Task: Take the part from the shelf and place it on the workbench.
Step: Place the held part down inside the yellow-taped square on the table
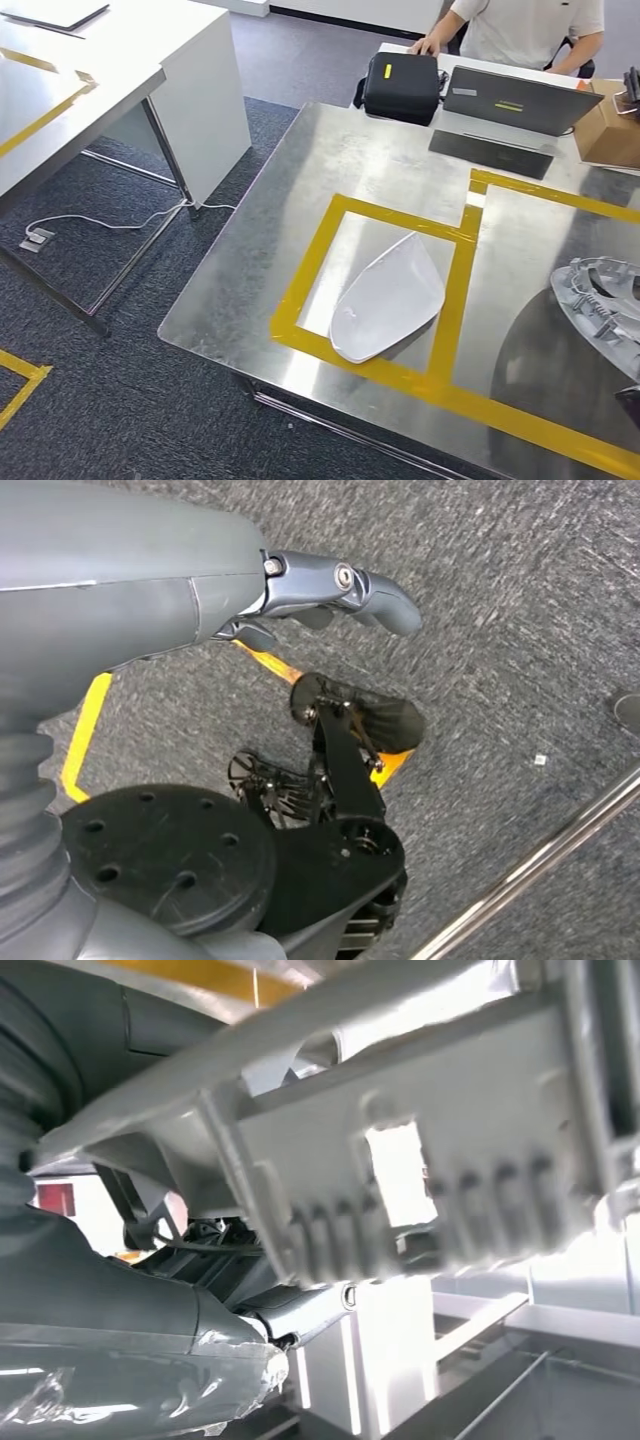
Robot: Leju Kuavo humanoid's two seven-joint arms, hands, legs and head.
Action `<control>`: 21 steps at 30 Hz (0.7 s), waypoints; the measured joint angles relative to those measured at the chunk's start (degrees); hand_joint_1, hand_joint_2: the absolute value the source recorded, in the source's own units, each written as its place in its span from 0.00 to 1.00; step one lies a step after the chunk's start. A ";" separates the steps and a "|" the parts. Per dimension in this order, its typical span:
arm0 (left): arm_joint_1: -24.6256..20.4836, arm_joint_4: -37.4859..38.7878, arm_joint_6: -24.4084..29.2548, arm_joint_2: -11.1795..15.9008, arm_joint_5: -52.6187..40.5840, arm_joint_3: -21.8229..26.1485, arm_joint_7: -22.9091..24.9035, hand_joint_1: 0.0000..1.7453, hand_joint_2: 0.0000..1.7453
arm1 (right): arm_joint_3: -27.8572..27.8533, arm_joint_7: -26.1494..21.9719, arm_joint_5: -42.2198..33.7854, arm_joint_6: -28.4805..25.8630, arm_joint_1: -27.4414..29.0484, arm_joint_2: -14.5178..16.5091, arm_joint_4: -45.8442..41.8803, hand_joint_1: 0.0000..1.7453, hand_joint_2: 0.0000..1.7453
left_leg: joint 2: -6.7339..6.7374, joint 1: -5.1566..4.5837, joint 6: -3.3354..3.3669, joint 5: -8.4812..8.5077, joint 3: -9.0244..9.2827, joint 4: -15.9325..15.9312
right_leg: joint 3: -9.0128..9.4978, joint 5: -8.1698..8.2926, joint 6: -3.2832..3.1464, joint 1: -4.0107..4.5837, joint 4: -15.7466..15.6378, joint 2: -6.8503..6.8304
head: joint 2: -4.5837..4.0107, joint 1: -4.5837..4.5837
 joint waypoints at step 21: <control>-0.36 0.00 1.68 0.01 -0.44 0.00 -1.58 0.00 1.00 | 4.56 1.51 -2.33 -0.57 -0.50 -0.35 3.82 1.00 1.00 | -0.40 0.10 -2.23 -9.11 -4.84 13.89 | -2.49 3.48 -2.73 0.42 -0.68 -0.48 | 0.00 0.01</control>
